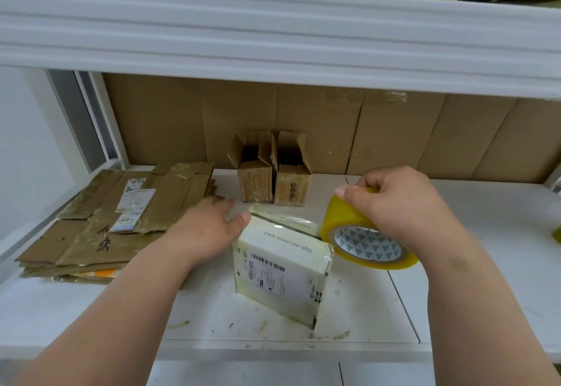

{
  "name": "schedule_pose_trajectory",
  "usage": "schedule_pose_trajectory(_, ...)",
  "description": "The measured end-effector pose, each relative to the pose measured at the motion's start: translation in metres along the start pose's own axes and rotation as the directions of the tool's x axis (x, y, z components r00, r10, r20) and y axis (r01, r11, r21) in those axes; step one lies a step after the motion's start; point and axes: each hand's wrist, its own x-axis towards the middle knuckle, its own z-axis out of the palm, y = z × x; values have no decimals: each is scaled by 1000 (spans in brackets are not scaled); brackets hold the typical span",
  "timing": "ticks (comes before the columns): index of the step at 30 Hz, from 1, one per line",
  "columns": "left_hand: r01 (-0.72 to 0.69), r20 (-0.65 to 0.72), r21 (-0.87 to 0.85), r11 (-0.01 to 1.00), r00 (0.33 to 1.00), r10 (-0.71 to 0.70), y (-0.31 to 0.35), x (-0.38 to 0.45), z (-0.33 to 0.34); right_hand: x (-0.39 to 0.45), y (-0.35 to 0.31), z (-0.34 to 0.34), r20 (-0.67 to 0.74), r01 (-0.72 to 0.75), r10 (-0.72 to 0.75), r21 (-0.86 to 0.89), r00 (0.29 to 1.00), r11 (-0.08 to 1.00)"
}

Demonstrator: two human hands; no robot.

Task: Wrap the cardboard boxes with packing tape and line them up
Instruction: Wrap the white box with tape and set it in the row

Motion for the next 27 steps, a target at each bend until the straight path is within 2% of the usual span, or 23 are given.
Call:
schedule_pose_trajectory(2, -172, -195, -29, 985, 967, 164, 4, -4, 7, -1, 1, 0, -2, 2, -2, -10, 1000, 1000)
schedule_pose_trajectory(3, -284, -230, -43, 958, 936, 267, 7, -6, 10, -1, 1, 0, -3, 5, -5, -17, 1000, 1000)
schedule_pose_trajectory(4, -360, -209, -67, 930, 917, 340, 11, -7, 13, -1, 2, 0, -5, 8, -8, -23, 1000, 1000)
schedule_pose_trajectory(6, -409, -58, -70, 910, 912, 406, 17, -9, 20, -2, 3, 0, -12, 15, -15, -33, 1000, 999)
schedule_pose_trajectory(8, -413, 52, -7, 911, 909, 413, 16, -3, 24, -4, 3, 0, -24, 27, -28, -49, 999, 998)
schedule_pose_trajectory(10, -380, 82, -45, 924, 920, 382, 17, 1, 22, -5, 5, -1, -28, 50, -53, -82, 998, 995)
schedule_pose_trajectory(13, -364, 118, -50, 930, 923, 367, 16, 2, 22, -4, 15, -9, 66, 42, -38, -53, 997, 998)
schedule_pose_trajectory(15, -375, 140, -8, 927, 918, 372, 17, 2, 22, -3, 23, -15, 147, -5, -9, 97, 989, 995)
schedule_pose_trajectory(17, -380, 171, 12, 925, 912, 372, 18, 2, 22, -3, 31, -18, 189, -51, -11, 321, 982, 946)
schedule_pose_trajectory(20, -359, 202, -21, 933, 912, 356, 21, 4, 20, -3, 38, -19, 216, -14, -118, 528, 969, 849)
schedule_pose_trajectory(24, -325, 190, -49, 944, 925, 328, 22, 7, 20, -4, 34, -19, 181, 56, -211, 618, 961, 784)
schedule_pose_trajectory(27, -321, 189, -66, 945, 926, 327, 22, 3, 21, -1, 35, -23, 125, 85, -208, 628, 970, 774)
